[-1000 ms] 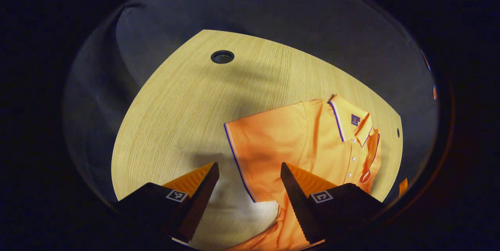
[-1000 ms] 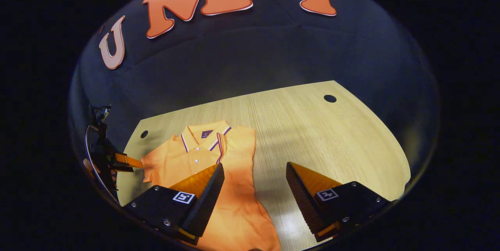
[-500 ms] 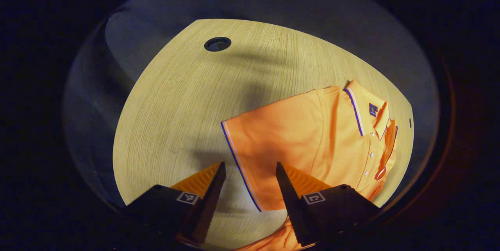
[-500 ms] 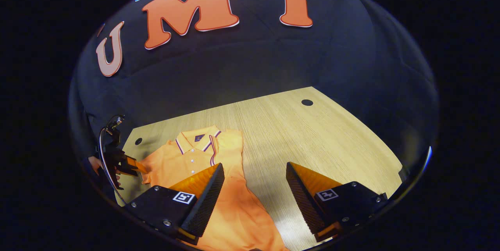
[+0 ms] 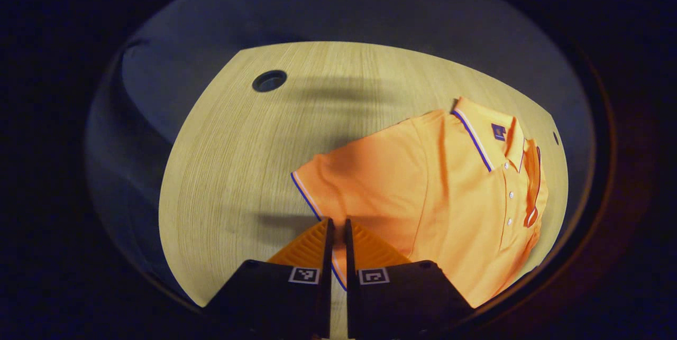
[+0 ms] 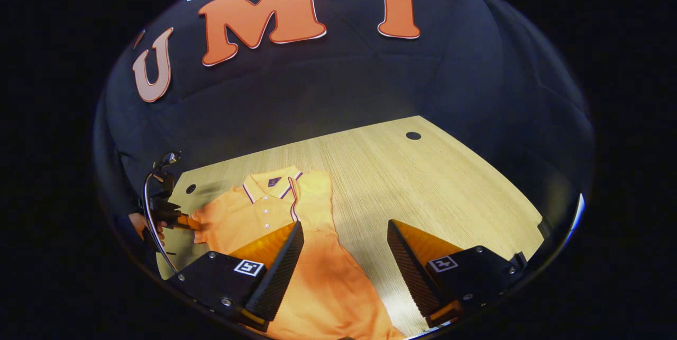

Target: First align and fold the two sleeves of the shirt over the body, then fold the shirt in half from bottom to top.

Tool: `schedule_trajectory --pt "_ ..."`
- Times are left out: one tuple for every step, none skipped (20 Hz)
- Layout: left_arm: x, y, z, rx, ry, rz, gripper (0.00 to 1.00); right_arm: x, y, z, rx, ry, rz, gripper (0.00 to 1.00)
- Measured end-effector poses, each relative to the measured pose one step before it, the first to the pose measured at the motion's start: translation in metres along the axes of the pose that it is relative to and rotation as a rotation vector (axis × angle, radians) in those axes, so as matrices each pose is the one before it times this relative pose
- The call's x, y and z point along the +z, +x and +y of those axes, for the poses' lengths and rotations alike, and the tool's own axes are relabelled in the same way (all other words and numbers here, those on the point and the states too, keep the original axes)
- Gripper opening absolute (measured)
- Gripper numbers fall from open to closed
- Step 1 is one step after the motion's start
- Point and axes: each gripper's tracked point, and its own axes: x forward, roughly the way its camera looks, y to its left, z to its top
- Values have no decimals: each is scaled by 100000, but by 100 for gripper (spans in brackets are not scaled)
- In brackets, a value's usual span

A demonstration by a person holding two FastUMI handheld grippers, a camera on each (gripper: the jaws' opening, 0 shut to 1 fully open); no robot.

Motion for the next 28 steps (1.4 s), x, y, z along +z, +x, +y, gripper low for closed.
schedule_trajectory --pt "82 -12 -207 -2604 1195 -1684 13 114 -351 211 298 330 -558 97" --pt "125 -8 -283 -2425 -1646 -1280 12 143 -70 72 452 -214 -439 97" --pt "-71 -216 -201 -2017 -91 82 6 52 -260 -52 -197 -609 -398 97" --pt "143 -348 -178 -1903 -1046 -1341 6 205 -192 -112 182 -582 -572 97" --pt "432 -277 -251 -1238 -436 -2098 6 245 -221 -43 191 -484 -552 97" --pt "478 -387 -286 -405 98 -2492 6 333 -185 -180 362 -401 -678 97" --pt "666 -542 -395 -871 448 -2904 5 215 -166 -93 455 -245 -386 97" --pt "771 -701 -375 -1177 1124 -2646 5 -49 -93 -239 239 -205 140 97" --pt "587 -541 -588 -1121 1870 -1978 5 -55 34 -165 428 -183 194 96" --pt "599 -651 -468 -930 1644 -1457 5 -17 -22 -292 -79 83 195 97" --pt "522 -290 -673 -606 1753 -1082 5 -35 -17 -61 785 457 383 97" --pt "256 17 -857 -1134 1520 -1220 5 -75 88 -201 247 387 -28 97" --pt "407 -193 -671 -942 1175 -677 5 -108 -20 -118 508 82 365 97" --pt "320 -157 -607 -778 1087 -422 5 -117 -198 -182 58 -66 120 97" --pt "336 -54 -732 -984 1136 -402 5 0 -142 -273 50 -80 -146 97" --pt "193 73 -901 -1502 918 -444 5 -139 -135 -164 334 99 112 97" --pt "211 19 -885 -1565 901 102 5 -110 -24 -401 -526 33 -176 97" --pt "99 55 -738 -1172 1127 301 5 -113 -154 -169 90 128 190 97" --pt "137 153 -923 -1355 1098 246 5 -165 15 -350 -413 239 164 96" --pt "66 165 -914 -1763 930 263 5 -183 -159 -181 -108 377 300 97" --pt "-73 371 -911 -1467 1098 835 5 -262 -23 -356 -574 424 377 97" --pt "-195 477 -836 -938 1188 796 5 -208 -58 -244 -209 566 318 97" --pt "-244 463 -722 -664 1153 1363 5 -312 -70 -175 -255 465 542 97" --pt "-154 452 -563 -416 438 952 5 -240 3 -310 -549 322 355 97" --pt "-124 525 -573 -422 115 1233 5 -241 -123 -207 -82 353 668 97" --pt "-251 521 -548 -860 -389 823 5 -237 67 -236 -599 296 394 97" --pt "4 387 -476 -637 -722 192 5 -128 -73 -119 109 292 463 97" --pt "4 353 -475 -816 -686 124 6 -294 -117 -138 -329 258 578 97"
